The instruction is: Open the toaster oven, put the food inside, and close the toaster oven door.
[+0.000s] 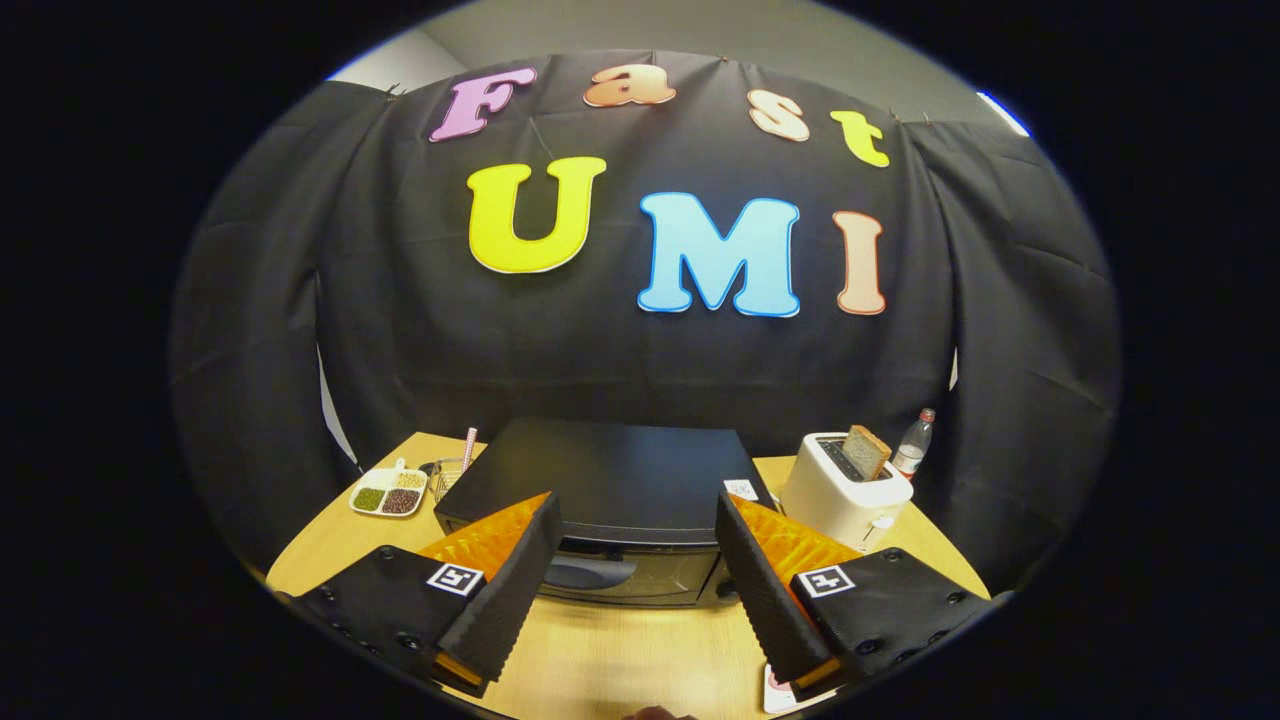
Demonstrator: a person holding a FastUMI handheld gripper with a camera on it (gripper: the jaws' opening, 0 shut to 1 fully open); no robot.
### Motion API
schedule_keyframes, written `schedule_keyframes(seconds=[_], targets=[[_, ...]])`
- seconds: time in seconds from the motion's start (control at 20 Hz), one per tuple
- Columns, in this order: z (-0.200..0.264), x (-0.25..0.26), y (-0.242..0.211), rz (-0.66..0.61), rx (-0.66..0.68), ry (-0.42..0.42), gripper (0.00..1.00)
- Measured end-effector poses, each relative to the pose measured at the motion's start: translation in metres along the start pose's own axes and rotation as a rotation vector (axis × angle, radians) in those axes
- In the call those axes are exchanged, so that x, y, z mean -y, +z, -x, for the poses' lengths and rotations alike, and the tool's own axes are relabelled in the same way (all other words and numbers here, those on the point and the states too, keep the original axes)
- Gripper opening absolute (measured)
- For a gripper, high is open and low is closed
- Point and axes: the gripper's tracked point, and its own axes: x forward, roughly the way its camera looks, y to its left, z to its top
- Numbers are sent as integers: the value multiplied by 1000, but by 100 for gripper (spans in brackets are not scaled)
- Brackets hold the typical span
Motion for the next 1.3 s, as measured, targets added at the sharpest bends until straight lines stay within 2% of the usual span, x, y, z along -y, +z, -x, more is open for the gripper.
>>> schedule_keyframes(seconds=[0.4,0.7,0.85,1.3], targets=[[-56,-26,-52,16,-143,37,98],[-76,-40,-69,-13,-166,28,98],[-75,-44,-70,-16,-167,5,98],[-60,-46,-83,-33,-192,24,97]])
